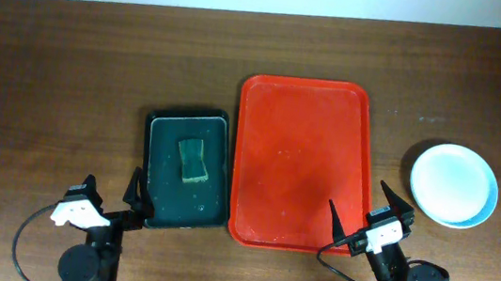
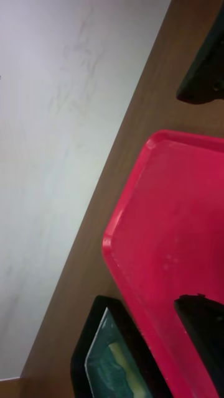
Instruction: Clean dirty plates on tray and stack at the side
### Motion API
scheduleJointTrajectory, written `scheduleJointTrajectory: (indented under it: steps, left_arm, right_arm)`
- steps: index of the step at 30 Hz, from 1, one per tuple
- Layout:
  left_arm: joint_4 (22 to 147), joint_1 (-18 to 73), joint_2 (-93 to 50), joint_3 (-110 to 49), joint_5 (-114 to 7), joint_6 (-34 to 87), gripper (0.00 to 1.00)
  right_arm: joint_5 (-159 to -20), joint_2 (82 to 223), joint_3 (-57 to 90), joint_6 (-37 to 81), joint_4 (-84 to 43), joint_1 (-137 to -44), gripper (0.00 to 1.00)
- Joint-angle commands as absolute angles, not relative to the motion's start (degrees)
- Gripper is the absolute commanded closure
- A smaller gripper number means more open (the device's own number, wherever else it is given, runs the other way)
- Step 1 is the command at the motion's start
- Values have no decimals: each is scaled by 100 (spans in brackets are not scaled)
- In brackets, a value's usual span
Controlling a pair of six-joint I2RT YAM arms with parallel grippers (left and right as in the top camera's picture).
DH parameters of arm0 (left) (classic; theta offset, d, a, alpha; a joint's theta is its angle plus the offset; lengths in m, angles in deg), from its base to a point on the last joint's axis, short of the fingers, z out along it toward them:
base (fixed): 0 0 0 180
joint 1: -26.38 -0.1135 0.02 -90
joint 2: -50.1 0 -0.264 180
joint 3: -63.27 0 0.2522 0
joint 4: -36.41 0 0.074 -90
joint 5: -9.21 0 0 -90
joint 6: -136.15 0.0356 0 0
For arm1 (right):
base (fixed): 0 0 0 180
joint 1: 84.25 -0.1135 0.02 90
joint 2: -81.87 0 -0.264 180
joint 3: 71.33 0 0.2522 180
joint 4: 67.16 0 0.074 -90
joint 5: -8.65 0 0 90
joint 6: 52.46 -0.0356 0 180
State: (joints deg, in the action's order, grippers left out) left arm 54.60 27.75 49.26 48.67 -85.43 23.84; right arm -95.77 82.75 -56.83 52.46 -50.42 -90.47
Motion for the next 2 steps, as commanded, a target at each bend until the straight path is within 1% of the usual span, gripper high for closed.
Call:
scheduleJointTrajectory:
  steps: [1,2]
  left_arm:
    - [5451,2797,4980,4899,-8482,2371,1]
    - [5451,2797,4980,4899,-8482,2369,1]
  right_arm:
    - [-9610,8227,-5725,5165,-5022,-9060,2]
    - [-9610,8227,-5725,5165,-5022,-9060,2]
